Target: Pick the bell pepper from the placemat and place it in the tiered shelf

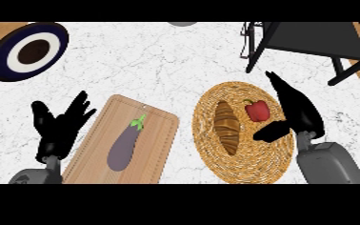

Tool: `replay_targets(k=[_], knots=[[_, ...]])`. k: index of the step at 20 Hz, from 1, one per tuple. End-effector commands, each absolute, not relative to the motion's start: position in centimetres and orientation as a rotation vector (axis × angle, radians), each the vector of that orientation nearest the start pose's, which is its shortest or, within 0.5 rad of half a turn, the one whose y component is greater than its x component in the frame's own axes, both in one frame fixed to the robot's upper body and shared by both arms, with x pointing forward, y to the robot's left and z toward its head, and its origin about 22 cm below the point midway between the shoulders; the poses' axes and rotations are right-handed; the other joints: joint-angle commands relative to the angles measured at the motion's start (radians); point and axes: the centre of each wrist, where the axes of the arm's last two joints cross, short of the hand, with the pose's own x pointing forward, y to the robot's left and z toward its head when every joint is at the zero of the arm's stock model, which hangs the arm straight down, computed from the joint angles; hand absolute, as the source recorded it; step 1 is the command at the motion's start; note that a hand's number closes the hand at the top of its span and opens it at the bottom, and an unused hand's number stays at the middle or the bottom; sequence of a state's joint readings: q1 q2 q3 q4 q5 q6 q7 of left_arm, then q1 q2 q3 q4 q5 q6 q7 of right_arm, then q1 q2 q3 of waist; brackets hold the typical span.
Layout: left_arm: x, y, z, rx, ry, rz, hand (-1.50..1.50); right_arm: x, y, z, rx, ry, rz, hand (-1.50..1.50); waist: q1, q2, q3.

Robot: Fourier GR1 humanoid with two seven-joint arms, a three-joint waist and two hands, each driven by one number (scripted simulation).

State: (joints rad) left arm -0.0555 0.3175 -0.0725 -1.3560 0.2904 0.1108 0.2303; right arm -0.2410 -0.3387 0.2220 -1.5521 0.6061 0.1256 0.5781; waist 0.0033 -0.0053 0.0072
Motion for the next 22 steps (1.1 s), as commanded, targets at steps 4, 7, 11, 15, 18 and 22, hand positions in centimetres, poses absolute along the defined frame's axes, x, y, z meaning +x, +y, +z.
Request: replay_targets(k=[4,7,11,15,18,22], knots=[[24.7,29.1,-3.1,0.094,-1.112,0.041,0.00,31.0,-20.3,4.5,-0.776,-1.103,0.812,-1.50,0.002,0.006,-0.007],[25.0,29.3,-2.1,0.093,-1.099,0.044,0.00,30.3,-22.2,2.5,-0.768,-1.140,0.807,-1.50,0.000,0.006,-0.007],[24.3,29.3,-3.1,0.095,-1.117,0.049,0.00,32.8,-23.6,2.0,-0.756,-1.169,0.793,-1.50,0.003,0.006,-0.007],[24.3,30.7,-2.8,0.088,-1.125,0.036,0.00,33.8,-22.4,1.1,-0.752,-1.176,0.797,-1.50,0.004,0.007,-0.007],[25.6,29.3,-1.5,0.074,-1.124,0.015,0.00,32.9,-21.8,0.0,-0.663,-1.072,1.069,1.50,0.013,0.010,-0.007],[24.2,28.4,-3.0,0.082,-1.123,0.054,0.00,32.8,-20.9,0.3,-0.631,-1.164,1.061,1.50,0.001,0.006,-0.007]])
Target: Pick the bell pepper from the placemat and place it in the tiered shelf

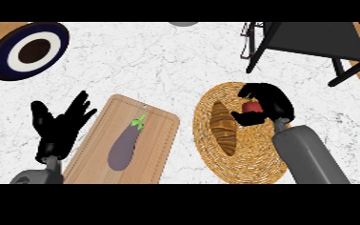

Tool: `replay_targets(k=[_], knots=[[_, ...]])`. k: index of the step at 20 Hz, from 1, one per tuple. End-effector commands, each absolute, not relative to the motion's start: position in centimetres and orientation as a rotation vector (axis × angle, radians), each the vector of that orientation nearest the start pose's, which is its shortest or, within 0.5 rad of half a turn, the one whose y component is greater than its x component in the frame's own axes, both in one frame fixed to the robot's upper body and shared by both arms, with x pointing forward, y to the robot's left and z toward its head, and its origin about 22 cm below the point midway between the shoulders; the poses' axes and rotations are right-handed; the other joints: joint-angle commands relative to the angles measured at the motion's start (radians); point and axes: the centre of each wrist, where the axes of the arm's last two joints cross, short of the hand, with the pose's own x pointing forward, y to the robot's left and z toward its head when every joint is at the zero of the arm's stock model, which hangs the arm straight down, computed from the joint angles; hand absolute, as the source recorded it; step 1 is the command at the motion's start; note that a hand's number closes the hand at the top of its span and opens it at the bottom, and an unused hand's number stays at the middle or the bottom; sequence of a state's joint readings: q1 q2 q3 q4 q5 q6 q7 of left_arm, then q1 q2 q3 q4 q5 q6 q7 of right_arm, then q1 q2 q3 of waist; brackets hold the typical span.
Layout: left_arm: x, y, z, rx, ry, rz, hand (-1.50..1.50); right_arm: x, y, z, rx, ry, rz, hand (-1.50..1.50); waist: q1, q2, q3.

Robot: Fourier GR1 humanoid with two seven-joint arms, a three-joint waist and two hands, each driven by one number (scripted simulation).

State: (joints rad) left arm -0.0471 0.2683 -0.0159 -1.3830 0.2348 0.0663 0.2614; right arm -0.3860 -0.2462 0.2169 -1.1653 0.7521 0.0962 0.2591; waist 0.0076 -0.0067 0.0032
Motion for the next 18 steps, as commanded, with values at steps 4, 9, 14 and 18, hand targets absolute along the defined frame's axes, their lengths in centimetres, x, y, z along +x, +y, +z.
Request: replay_targets(k=[4,9,14,18], knots=[[24.4,28.1,-2.4,0.092,-1.105,0.032,0.00,31.0,-20.1,-0.9,-0.600,-1.247,1.027,1.50,-0.006,0.006,-0.003],[24.9,29.9,-3.1,0.119,-1.112,0.062,0.00,28.9,-19.1,2.1,-0.648,-1.418,1.021,1.50,-0.019,0.004,-0.004],[25.5,29.0,-2.5,0.109,-1.116,0.058,0.00,32.7,-17.1,4.9,-0.599,-1.222,0.960,1.50,-0.003,0.007,-0.003],[24.4,29.2,-3.2,0.099,-1.089,0.050,0.00,30.5,-17.6,10.2,-0.615,-1.360,0.859,1.50,-0.015,0.003,-0.004]])
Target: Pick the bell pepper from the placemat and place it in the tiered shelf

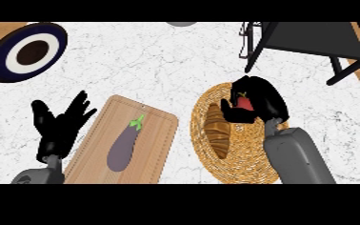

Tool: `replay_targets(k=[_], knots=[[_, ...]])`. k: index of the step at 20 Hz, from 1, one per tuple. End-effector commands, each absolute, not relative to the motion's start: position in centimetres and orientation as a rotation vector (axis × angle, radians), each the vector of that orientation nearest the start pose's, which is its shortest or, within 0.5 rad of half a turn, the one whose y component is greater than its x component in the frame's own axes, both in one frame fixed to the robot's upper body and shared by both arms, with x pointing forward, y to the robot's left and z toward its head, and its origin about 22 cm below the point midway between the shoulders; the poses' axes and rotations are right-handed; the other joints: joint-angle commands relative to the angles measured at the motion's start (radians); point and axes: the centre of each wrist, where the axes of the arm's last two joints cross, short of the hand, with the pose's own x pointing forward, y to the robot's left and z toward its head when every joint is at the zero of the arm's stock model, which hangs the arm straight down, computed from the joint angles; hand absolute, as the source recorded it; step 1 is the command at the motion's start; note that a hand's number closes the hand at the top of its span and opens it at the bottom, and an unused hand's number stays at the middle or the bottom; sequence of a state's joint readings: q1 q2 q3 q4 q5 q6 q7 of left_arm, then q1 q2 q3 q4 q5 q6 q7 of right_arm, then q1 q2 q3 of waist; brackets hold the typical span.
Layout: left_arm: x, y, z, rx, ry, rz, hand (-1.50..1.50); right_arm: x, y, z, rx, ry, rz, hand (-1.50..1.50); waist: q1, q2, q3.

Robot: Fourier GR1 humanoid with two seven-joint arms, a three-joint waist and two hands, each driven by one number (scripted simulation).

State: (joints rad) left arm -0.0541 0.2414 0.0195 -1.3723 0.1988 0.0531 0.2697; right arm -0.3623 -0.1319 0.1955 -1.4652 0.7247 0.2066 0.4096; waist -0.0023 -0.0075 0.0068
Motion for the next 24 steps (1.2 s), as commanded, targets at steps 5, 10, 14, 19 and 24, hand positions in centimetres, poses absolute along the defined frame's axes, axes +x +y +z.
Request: replay_targets(k=[5,10,14,19,24], knots=[[24.0,30.2,-3.4,0.087,-1.096,0.057,0.00,27.9,-16.8,17.4,-0.781,-1.503,0.726,1.50,-0.015,-0.001,-0.008],[24.2,30.5,-2.7,0.098,-1.099,0.036,0.00,26.7,-18.0,25.2,-0.884,-1.525,0.578,1.50,-0.008,0.000,-0.008],[25.1,29.5,-2.0,0.098,-1.112,0.052,0.00,25.7,-19.0,29.8,-0.941,-1.525,0.528,1.50,-0.002,0.003,-0.008],[25.4,28.5,-2.8,0.105,-1.111,0.043,0.00,26.9,-21.5,33.4,-0.998,-1.526,0.473,1.50,-0.002,0.005,-0.008],[23.9,29.0,-2.7,0.078,-1.105,0.041,0.00,29.4,-24.4,37.5,-0.986,-1.531,0.371,1.50,0.011,0.006,-0.008]])
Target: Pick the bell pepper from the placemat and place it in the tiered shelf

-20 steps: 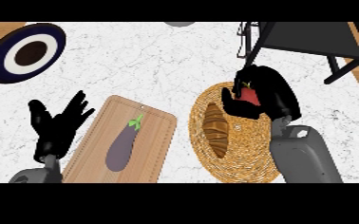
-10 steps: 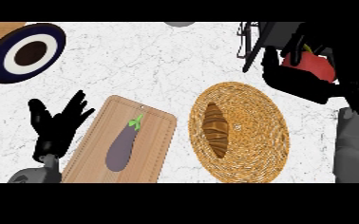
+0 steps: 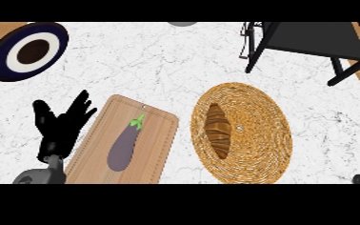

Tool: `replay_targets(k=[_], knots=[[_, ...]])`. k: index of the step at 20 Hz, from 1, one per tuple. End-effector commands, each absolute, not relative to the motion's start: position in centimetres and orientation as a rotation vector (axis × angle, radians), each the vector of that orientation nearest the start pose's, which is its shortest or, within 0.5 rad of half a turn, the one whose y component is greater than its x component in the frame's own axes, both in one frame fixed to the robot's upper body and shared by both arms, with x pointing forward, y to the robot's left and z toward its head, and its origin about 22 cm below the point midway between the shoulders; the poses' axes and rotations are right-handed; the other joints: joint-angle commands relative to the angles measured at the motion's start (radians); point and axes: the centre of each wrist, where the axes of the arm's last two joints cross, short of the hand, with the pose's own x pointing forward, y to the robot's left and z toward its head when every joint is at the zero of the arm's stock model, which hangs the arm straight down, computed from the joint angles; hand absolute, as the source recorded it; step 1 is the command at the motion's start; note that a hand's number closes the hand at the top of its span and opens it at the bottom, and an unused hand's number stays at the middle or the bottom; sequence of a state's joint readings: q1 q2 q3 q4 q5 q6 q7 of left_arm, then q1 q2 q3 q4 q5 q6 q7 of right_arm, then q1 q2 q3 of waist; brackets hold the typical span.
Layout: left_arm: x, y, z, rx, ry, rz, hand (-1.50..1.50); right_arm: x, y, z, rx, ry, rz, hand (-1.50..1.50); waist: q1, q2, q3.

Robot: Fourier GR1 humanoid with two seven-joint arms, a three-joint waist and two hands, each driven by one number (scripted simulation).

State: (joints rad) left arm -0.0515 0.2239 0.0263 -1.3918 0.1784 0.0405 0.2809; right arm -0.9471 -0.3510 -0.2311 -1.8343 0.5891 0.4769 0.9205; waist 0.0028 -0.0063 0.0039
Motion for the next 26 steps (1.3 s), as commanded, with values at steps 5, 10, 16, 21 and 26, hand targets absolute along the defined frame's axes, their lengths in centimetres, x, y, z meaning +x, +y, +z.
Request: replay_targets(k=[5,10,16,21,26], knots=[[25.1,29.3,-2.6,0.099,-1.114,0.035,0.00,33.1,-27.4,38.5,-1.007,-1.524,0.329,1.50,0.009,0.010,-0.004],[25.2,29.2,-2.6,0.088,-1.121,0.012,0.00,35.9,-30.5,39.8,-1.025,-1.514,0.356,1.50,0.019,0.014,-0.004],[24.4,29.4,-3.1,0.068,-1.123,0.041,0.00,38.5,-31.6,37.2,-1.004,-1.460,0.503,1.50,0.015,0.012,-0.004],[24.5,29.8,-2.0,0.077,-1.113,0.032,0.00,39.9,-34.3,37.9,-1.041,-1.446,0.494,1.50,0.030,0.016,-0.004],[25.7,29.4,-2.8,0.075,-1.139,0.024,0.00,42.5,-32.9,35.8,-1.039,-1.466,0.487,1.50,0.030,0.019,-0.005]])
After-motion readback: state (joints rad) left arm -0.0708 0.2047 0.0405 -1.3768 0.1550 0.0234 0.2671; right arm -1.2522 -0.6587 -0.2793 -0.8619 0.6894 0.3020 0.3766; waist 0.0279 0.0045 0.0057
